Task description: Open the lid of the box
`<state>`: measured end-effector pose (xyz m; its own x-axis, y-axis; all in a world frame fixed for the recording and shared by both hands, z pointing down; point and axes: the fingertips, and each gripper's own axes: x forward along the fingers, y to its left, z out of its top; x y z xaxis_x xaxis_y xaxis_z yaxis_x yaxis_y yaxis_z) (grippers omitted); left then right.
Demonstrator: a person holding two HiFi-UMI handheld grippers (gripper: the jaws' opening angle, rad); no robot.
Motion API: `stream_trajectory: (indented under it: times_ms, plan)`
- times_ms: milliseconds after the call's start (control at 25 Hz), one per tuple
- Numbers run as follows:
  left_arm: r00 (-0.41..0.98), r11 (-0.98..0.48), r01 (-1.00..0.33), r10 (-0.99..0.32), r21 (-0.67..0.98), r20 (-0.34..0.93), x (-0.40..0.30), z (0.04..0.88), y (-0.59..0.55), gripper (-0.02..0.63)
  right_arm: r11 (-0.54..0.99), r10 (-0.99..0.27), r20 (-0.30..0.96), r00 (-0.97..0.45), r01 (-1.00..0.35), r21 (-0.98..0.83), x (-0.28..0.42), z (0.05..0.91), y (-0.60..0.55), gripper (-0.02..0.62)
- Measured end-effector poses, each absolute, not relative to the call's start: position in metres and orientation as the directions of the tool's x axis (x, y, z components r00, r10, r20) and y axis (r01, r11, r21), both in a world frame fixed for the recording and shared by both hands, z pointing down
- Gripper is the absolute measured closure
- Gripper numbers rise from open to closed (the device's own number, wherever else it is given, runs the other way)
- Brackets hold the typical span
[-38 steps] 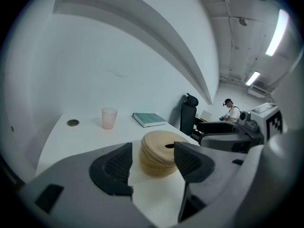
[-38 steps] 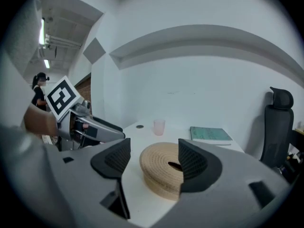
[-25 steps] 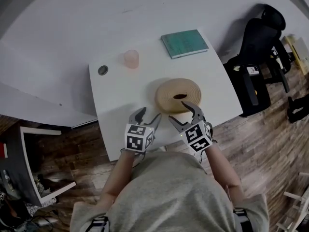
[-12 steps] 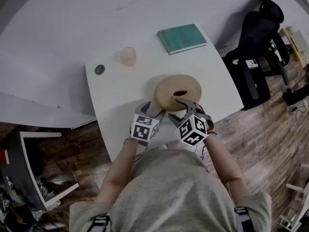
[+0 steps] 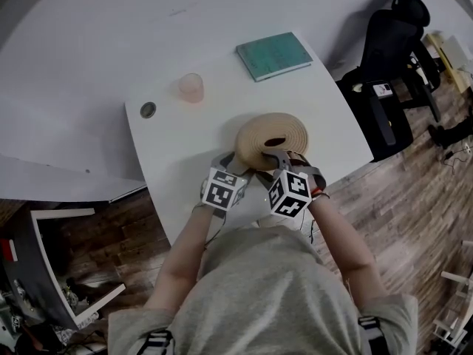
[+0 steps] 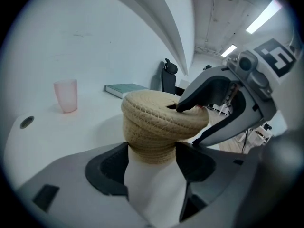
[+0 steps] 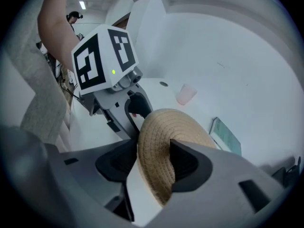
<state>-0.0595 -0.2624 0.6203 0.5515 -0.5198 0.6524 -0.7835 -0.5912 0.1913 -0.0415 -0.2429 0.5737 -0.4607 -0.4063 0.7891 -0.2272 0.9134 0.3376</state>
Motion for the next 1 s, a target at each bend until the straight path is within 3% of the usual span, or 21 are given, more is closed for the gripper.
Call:
stream_trajectory:
  times_ms: [40,1000]
  plan:
    - [0.555,-0.594,-0.780,-0.516,0.195,0.652,-0.060,0.620,-0.263,0.322,0.912,-0.410,0.788,-0.460,-0.232,0.339,-0.041,0.573,-0.244,0.396]
    - [0.542,-0.591,-0.788,-0.534,0.172,0.649,-0.060,0.620,-0.267,0.322,0.910,-0.415,0.781,-0.467,-0.215,0.355,-0.039,0.557,-0.243,0.448]
